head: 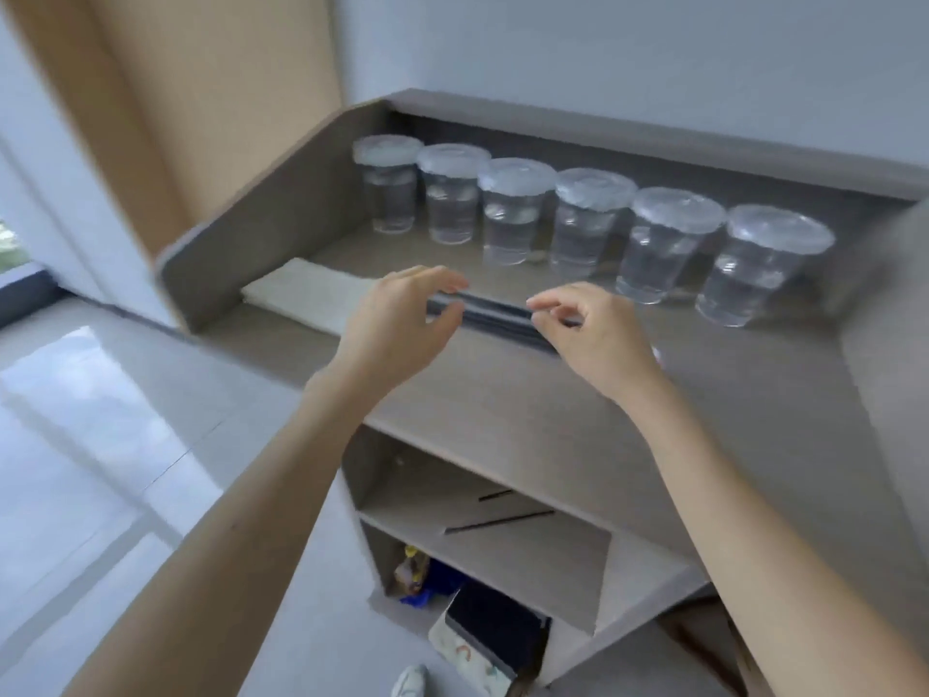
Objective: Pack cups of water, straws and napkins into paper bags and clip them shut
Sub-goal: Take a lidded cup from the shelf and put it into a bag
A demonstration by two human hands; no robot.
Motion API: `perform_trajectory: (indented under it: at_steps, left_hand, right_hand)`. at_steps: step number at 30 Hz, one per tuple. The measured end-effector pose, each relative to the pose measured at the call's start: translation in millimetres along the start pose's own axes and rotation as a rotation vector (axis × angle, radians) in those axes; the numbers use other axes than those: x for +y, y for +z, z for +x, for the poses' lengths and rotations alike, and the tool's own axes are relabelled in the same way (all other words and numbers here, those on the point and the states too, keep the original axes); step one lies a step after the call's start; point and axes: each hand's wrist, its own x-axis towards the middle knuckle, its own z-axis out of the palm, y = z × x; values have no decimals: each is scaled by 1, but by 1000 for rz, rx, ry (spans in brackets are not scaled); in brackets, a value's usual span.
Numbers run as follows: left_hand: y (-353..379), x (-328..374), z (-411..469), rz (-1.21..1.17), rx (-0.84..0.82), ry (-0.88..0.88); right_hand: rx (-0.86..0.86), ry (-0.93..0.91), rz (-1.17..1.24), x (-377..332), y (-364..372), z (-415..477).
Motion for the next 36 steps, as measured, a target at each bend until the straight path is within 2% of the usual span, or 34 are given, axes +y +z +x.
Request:
perform_trajectory:
  at_steps: [5, 9, 15, 17, 20, 23, 29, 36]
  left_hand:
    - [54, 32, 91, -115, -132, 237]
    - [84, 68, 139, -208, -176, 376]
    - [111, 98, 171, -302, -187, 444]
    - [120, 103, 176, -302, -195, 447]
    - [129, 107, 181, -309, -183, 432]
    - [133, 107, 183, -304, -182, 416]
    - [134, 100, 177, -286, -149, 422]
    - [125, 91, 166, -321, -158, 473]
  right_hand:
    - [253, 163, -144, 45, -48, 27]
    - [429, 283, -242, 78, -83, 39]
    - [707, 178, -431, 109, -114, 52]
    - [690, 197, -471, 122, -118, 59]
    - [497, 359, -431, 136, -121, 68]
    - [377, 383, -357, 148, -119, 75]
    - [538, 338, -290, 161, -113, 81]
    - [650, 259, -258, 136, -103, 50]
